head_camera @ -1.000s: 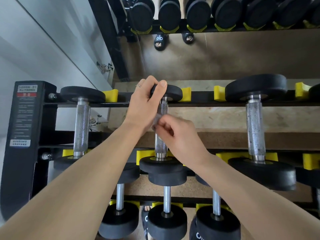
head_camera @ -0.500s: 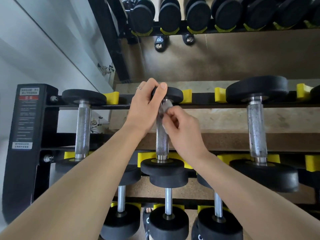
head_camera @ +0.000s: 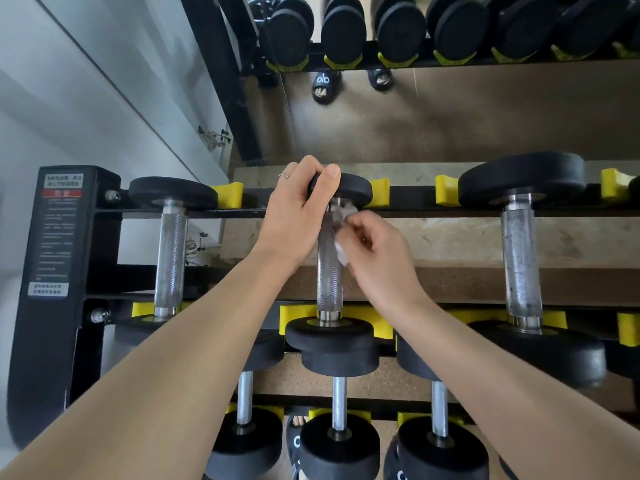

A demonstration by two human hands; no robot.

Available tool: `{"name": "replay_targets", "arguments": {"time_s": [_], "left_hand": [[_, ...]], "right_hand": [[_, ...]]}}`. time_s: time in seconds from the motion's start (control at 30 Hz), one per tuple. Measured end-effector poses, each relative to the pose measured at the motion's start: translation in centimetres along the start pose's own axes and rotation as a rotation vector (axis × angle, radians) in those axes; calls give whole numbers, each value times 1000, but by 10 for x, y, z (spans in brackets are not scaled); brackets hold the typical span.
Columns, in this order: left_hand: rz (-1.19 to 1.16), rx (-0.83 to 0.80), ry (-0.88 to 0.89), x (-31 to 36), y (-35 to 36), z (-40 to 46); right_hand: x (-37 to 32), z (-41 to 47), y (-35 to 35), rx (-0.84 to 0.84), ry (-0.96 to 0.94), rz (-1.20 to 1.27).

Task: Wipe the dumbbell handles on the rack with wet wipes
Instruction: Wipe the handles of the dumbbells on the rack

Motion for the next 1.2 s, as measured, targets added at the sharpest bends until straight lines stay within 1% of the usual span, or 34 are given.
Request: {"name": "replay_targets", "arguments": {"time_s": [0.07,0.13,0.2,0.23,0.27,0.33,0.37,0.4,0.47,0.53,0.6,0.67,0.7,0.73,0.77,0.83,0.87,0.93,1.0,1.03,1.1,1.2], "left_hand": [[2,0,-8,0,-1,0],[-7,-6,-18,1,0,-1],[-14,-16,-31,1,0,-1],[-18,-14,-35,0,0,-1],[-22,-8,-30,0,1,-1],[-23,3,-12,-1,2,0],[-21,1,-7,-2,2,1],[-16,-1,-6,-2,2,1],[-12,-8,-8,-2,2,1],[-30,-7,-15,-1,1,0],[-38,-6,-25,-1,1,-1],[-34,-7,-27,0,1,-1],[-33,-4,-30,0,1,-1],[-29,0,-30,0,1,-1],[-23,2,-28,-1,2,0],[-13,-3,-16,0,2,0],[-9,-5,-13,0,2,-1],[-6,-5,-12,0,2,-1],[-7,-7,-17,-1,2,-1],[-5,-7,-16,-2,2,-1],[1,-6,-13,-2,2,0],[-9,7,-5,-1,3,0]], "right_hand": [[3,-18,-3,-97,-78,-39],[7,-36,-8,-234,-148,-158],[7,-41,-15,-362,-150,-223],[6,-39,-18,-376,-148,-228],[5,-33,-21,-323,-138,-213],[2,-11,-24,-56,-76,-109],[0,-1,-21,45,-50,-64],[-1,5,-15,79,-38,-43],[2,1,1,51,-48,-56],[7,-14,4,-1,-101,-82],[11,-34,-1,-122,-154,-138],[12,-44,-11,-273,-126,-193],[11,-43,-17,-317,-98,-204],[9,-38,-19,-297,-57,-172],[8,-29,-21,-202,21,-75],[10,-5,-20,40,273,227],[12,6,-14,89,391,331],[17,20,4,90,551,468],[18,26,17,98,653,543],[17,27,21,115,682,542],[16,26,21,152,677,533],[18,19,18,151,576,510]]}}
Point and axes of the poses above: each hand's wrist, its own z-axis towards the middle knuckle, its own y-axis out of the palm, x = y × z, the point moved 1 cm from there along z, towards the middle knuckle, and after that the axes turned 5 degrees about z, right-handed, at the moved point
